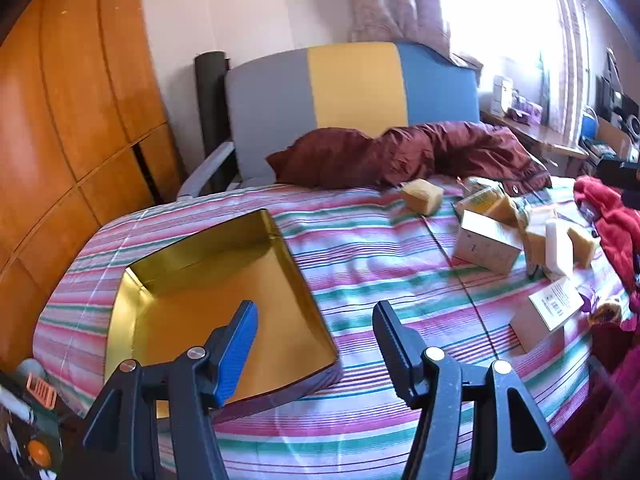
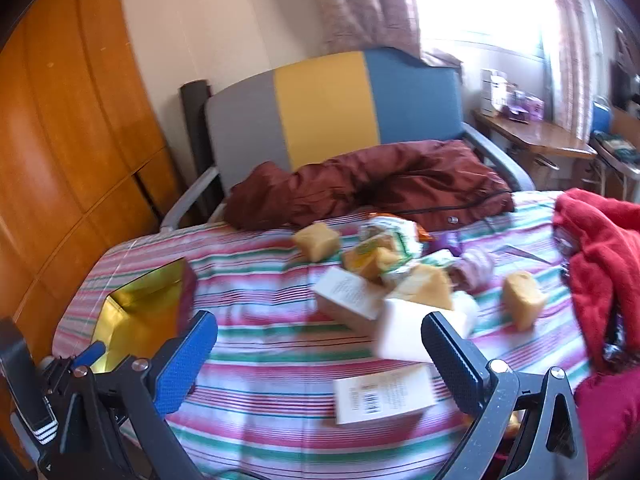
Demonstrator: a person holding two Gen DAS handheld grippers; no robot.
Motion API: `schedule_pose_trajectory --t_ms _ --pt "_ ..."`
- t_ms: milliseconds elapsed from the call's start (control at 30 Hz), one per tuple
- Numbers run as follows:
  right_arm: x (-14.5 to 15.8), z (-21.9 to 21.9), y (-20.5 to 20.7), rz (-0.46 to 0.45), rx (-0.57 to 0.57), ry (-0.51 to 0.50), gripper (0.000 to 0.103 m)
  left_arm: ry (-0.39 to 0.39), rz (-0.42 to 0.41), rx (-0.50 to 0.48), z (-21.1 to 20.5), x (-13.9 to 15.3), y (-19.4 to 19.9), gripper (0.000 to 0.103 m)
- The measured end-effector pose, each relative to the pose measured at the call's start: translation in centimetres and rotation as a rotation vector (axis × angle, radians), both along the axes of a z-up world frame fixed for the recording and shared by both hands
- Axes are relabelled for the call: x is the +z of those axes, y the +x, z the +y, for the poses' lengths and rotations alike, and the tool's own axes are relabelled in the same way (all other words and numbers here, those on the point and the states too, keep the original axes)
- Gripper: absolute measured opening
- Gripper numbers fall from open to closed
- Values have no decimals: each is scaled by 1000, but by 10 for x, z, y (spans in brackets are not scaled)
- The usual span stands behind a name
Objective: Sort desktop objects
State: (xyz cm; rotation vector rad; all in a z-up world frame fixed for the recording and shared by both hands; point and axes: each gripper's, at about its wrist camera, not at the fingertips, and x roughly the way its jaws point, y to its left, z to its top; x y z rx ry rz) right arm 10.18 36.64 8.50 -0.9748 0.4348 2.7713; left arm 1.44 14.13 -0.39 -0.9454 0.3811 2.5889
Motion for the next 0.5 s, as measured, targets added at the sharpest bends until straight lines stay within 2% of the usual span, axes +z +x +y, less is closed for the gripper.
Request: schedule_pose_trajectory --t_ms 200,500 --pt "1 38 2 -23 -60 -30 103 -33 -20 -76 28 -11 -5 61" --pt "-2 71 -5 -65 -75 -58 98 -59 -38 -183 63 -22 -5 61"
